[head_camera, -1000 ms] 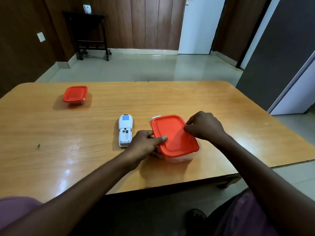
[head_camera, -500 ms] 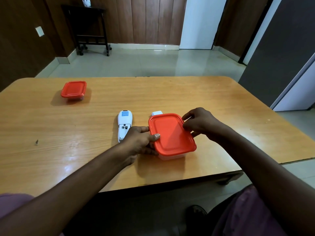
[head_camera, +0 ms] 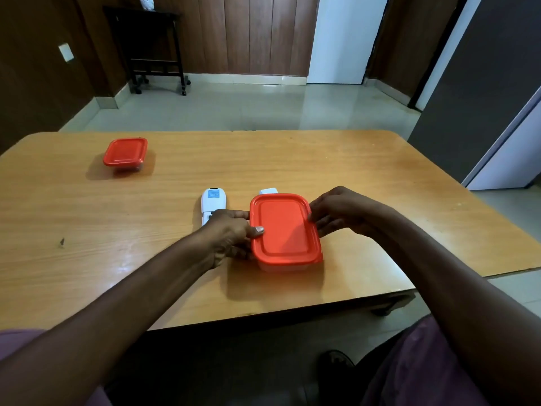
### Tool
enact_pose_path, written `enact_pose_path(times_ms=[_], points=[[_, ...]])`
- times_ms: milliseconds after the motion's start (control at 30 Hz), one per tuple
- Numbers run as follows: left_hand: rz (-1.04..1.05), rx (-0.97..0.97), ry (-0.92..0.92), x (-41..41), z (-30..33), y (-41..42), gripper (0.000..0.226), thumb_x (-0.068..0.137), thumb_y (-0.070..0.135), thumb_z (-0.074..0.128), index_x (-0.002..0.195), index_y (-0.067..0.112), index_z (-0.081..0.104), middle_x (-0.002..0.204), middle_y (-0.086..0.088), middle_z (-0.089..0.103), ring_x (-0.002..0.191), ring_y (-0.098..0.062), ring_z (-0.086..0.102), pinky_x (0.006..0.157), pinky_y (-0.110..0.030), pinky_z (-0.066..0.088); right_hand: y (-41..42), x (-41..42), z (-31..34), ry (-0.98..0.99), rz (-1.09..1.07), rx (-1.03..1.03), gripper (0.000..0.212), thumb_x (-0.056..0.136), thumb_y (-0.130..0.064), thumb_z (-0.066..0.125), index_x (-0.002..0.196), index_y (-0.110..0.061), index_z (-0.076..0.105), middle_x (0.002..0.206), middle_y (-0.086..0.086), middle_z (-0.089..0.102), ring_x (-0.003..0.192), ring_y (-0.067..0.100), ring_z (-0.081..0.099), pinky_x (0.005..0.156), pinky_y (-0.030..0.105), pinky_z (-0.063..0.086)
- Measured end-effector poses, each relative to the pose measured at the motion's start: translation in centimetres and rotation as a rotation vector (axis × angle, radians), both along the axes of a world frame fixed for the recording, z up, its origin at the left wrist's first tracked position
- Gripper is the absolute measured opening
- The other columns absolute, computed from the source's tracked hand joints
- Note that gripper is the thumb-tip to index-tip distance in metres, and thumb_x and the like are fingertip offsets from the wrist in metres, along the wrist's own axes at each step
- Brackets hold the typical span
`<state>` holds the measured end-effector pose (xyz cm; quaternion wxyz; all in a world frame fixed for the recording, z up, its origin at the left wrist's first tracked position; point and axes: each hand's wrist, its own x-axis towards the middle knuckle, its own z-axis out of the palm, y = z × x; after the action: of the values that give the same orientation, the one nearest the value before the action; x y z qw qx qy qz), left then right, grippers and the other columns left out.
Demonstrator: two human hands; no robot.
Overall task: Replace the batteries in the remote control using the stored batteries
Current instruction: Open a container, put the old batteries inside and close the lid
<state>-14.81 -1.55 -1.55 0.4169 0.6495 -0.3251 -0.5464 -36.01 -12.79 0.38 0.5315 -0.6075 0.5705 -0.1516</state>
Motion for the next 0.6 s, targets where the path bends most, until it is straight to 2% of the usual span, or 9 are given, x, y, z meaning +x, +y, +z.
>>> enact_pose_path(times_ms=[133, 233, 333, 500, 600], points=[[-0.048, 0.033, -0.026, 0.4, 0.3, 0.4, 0.021, 0.082, 0.001, 0.075, 0.095, 0.016, 0.069, 0.065, -0.011, 0.074, 0.049, -0.02, 0.069, 0.044, -0.027, 0.055, 0.0, 0.4, -0.1, -0.013, 0.021, -0.074, 0.017, 0.093, -0.006, 0.066, 0.098, 0.009, 0.072, 0.077, 0.016, 0.07, 0.059, 0.023, 0.072, 0.056, 0.033, 0.062], [0.04, -0.028, 0.002, 0.9, 0.0, 0.2, 0.019, 0.081, 0.004, 0.078, 0.099, 0.006, 0.071, 0.076, -0.014, 0.074, 0.055, -0.021, 0.069, 0.05, -0.03, 0.058, -0.4, 0.9, 0.1, -0.016, 0.004, -0.048, 0.017, 0.093, -0.006, 0.068, 0.1, 0.009, 0.072, 0.08, 0.015, 0.07, 0.057, 0.019, 0.072, 0.052, 0.03, 0.06], [0.125, -0.097, 0.033, 1.3, -0.3, -0.3, 0.022, 0.086, 0.006, 0.075, 0.106, 0.0, 0.07, 0.084, -0.017, 0.072, 0.057, -0.021, 0.068, 0.05, -0.03, 0.057, -0.8, 1.4, 0.2, -0.019, -0.01, 0.013, 0.01, 0.089, -0.004, 0.071, 0.093, 0.006, 0.072, 0.074, 0.012, 0.07, 0.056, 0.018, 0.071, 0.052, 0.03, 0.061], [0.179, -0.104, -0.02, 1.1, -0.7, -1.2, 0.021, 0.088, 0.005, 0.073, 0.105, -0.006, 0.069, 0.075, -0.014, 0.069, 0.053, -0.021, 0.067, 0.048, -0.029, 0.056, -1.1, 2.0, 0.2, -0.009, -0.042, 0.044, 0.007, 0.088, 0.001, 0.072, 0.082, 0.003, 0.07, 0.063, 0.011, 0.071, 0.053, 0.018, 0.07, 0.048, 0.027, 0.06], [0.203, -0.083, -0.058, 1.0, -0.8, -1.5, 0.018, 0.087, 0.001, 0.071, 0.101, -0.009, 0.067, 0.068, -0.015, 0.065, 0.047, -0.02, 0.064, 0.045, -0.028, 0.055, -1.1, 2.4, 0.1, 0.01, -0.039, 0.04, 0.008, 0.089, 0.002, 0.071, 0.081, 0.003, 0.07, 0.066, 0.012, 0.069, 0.055, 0.019, 0.068, 0.047, 0.025, 0.059]])
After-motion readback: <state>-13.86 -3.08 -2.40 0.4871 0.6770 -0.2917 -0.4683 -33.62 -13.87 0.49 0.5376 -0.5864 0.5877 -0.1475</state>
